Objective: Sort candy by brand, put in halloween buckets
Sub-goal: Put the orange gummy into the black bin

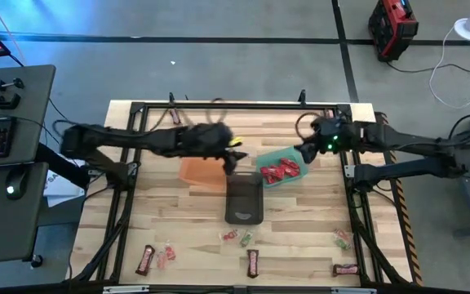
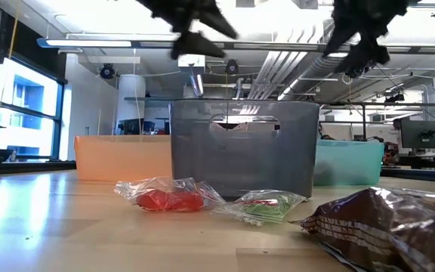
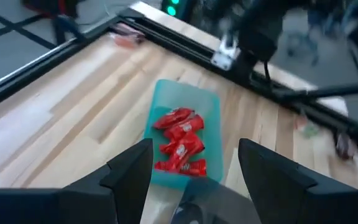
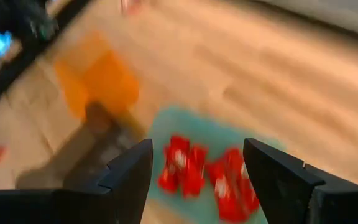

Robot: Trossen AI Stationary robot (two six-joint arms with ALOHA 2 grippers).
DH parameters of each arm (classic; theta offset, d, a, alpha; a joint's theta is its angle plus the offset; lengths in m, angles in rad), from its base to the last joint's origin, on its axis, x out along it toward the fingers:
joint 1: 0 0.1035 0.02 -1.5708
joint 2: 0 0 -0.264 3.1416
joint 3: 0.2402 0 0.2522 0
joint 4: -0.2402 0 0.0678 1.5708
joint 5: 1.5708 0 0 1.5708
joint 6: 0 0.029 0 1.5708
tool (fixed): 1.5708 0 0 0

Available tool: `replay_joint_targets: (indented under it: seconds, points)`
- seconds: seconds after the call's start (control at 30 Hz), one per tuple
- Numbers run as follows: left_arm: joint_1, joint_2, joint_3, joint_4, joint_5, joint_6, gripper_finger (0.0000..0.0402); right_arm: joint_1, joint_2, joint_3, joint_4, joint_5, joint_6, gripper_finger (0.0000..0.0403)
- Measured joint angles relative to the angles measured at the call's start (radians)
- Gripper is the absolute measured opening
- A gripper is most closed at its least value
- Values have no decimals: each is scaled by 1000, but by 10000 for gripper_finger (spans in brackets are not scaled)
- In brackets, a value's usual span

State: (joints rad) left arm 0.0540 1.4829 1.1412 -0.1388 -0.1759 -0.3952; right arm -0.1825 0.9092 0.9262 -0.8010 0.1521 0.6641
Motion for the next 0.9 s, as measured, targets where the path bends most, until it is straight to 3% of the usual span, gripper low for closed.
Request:
replay_joint_targets:
  seconds: [0.13,0.27,0.4,0.57,0.7,0.9]
  points:
    - [-27,-168,-168,64,-73,-92,225,43,0,-97,0,-244,60,245]
    - [-52,-276,-270,60,-177,-149,225,213,0,-187,-14,-436,161,245]
    - [-58,-328,-310,74,-250,-185,225,452,0,-270,-26,-490,365,245]
    - [-44,-330,-311,92,-261,-148,225,706,3,-356,0,-504,661,245]
    - [-26,-326,-311,90,-262,-144,225,808,35,-411,23,-505,833,245]
    - [-19,-327,-311,91,-263,-144,225,876,135,-432,26,-568,884,245]
